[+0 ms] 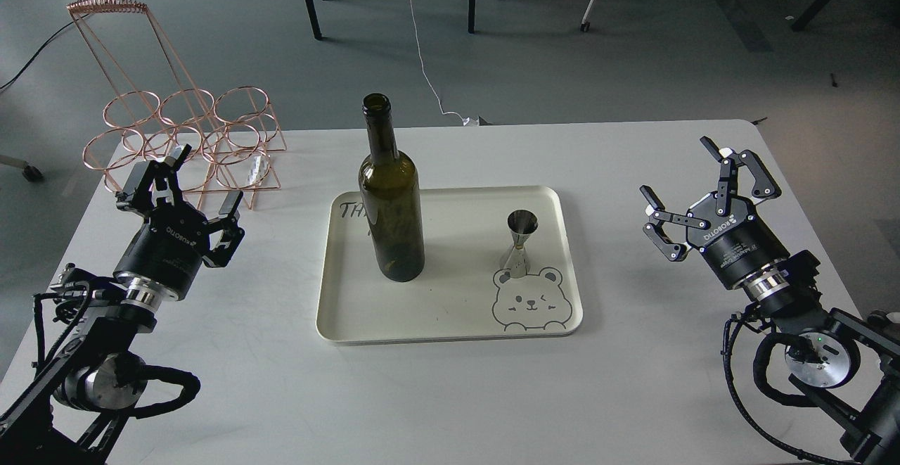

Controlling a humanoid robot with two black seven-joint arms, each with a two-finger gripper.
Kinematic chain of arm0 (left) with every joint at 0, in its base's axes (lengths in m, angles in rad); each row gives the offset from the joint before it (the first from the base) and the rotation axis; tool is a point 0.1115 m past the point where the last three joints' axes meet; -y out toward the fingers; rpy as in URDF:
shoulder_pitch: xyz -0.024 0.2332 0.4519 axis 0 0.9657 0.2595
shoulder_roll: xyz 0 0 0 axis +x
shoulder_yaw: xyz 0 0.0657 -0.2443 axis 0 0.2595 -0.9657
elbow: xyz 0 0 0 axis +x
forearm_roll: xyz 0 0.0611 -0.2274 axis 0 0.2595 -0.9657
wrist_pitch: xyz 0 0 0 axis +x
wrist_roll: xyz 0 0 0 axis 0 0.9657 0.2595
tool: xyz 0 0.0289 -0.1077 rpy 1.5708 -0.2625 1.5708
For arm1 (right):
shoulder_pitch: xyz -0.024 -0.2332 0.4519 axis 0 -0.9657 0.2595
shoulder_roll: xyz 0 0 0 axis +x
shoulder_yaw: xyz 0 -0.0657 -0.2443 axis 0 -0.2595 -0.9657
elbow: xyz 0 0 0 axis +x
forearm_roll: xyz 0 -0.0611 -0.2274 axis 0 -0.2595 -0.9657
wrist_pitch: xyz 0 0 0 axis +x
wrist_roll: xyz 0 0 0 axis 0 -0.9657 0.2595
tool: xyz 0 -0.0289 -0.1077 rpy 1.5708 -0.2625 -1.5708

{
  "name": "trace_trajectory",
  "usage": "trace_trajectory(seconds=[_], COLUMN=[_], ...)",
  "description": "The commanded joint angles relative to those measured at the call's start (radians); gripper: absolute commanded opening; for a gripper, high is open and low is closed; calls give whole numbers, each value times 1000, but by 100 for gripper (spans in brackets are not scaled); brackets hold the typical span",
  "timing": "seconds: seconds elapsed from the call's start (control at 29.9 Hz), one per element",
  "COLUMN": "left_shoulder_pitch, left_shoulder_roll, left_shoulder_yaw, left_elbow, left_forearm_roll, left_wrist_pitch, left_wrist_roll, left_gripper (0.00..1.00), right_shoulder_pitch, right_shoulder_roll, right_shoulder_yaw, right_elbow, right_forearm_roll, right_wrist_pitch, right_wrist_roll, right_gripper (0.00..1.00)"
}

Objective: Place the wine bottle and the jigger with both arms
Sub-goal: 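Move the right gripper inward toward the metal jigger on the tray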

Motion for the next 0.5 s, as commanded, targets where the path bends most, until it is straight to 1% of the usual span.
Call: trace_trajectory(seconds=[0.0,0.17,0.27,0.37,0.47], left_shoulder_pitch=[0,-3,-5,-8,-17], left_shoulder_roll=[-1,-3,-1,6,23], left_shoulder_yaw=[2,3,3,3,2], left_elbow=[-5,-5,1,1,4], left_forearm_roll=[0,-2,-3,-2,-2], left_wrist_pitch=[-3,-6,-32,-52,-71], left_wrist_roll=[-6,-6,-10,-18,-20], left_gripper=[98,98,98,98,98], right_shoulder_pitch=[1,-2,-30,-72,-77], right_shoulder_roll=[0,-9,-26,-78,-112], right_shoulder_yaw=[-3,20,35,61,51], right_elbow=[-4,2,-10,-9,-50], right_forearm_roll=[0,3,3,12,14], right_wrist_pitch=[0,0,0,0,0], right_wrist_roll=[0,0,0,0,0], right_gripper=[99,99,99,99,99])
